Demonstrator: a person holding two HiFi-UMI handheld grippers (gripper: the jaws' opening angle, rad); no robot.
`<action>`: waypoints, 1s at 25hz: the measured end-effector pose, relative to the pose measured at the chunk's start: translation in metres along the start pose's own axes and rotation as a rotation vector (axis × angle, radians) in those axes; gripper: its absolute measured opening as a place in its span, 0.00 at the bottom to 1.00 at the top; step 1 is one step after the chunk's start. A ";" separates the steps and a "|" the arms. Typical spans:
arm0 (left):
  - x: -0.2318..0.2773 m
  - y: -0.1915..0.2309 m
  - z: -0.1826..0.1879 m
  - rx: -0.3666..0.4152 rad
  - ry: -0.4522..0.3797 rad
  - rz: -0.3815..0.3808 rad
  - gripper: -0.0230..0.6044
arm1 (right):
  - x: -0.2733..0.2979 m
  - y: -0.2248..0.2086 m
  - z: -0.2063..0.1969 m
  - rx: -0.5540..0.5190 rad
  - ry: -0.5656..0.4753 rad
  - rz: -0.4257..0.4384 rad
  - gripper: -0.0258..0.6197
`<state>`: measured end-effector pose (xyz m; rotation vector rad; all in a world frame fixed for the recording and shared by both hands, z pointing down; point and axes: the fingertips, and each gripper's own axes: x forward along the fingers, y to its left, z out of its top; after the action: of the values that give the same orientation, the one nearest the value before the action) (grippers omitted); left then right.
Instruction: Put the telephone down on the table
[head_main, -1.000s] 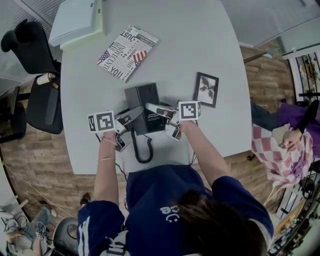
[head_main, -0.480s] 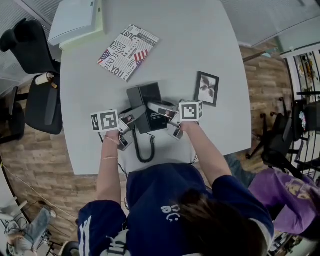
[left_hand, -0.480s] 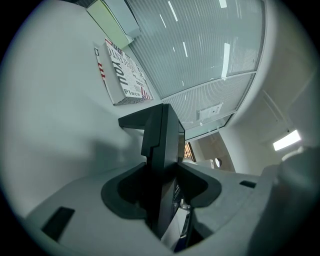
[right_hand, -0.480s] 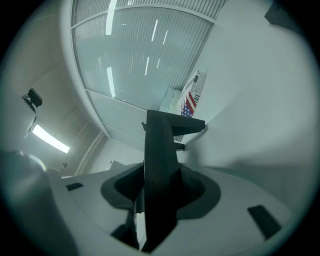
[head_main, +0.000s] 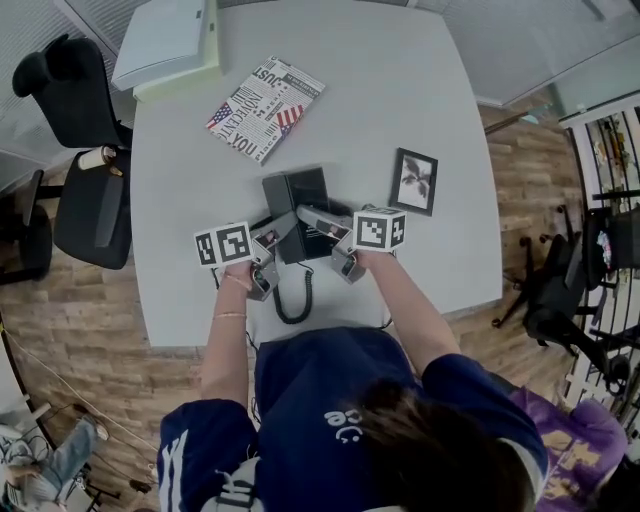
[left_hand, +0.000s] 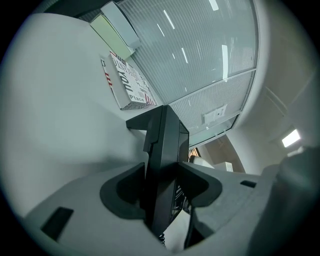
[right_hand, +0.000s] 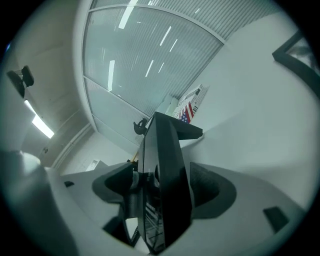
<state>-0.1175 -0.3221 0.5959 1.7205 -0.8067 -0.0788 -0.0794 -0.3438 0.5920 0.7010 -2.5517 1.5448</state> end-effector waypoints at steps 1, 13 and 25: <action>0.000 0.001 -0.002 0.008 -0.001 0.017 0.34 | -0.001 0.000 -0.001 -0.024 -0.007 -0.024 0.59; -0.025 0.010 -0.005 0.149 -0.079 0.231 0.37 | -0.040 0.010 -0.003 -0.176 -0.104 -0.201 0.65; -0.078 -0.027 -0.044 0.502 -0.099 0.304 0.37 | -0.082 0.049 -0.029 -0.328 -0.217 -0.273 0.65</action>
<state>-0.1442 -0.2403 0.5589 2.0463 -1.2290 0.2682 -0.0315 -0.2721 0.5414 1.1621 -2.6242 0.9861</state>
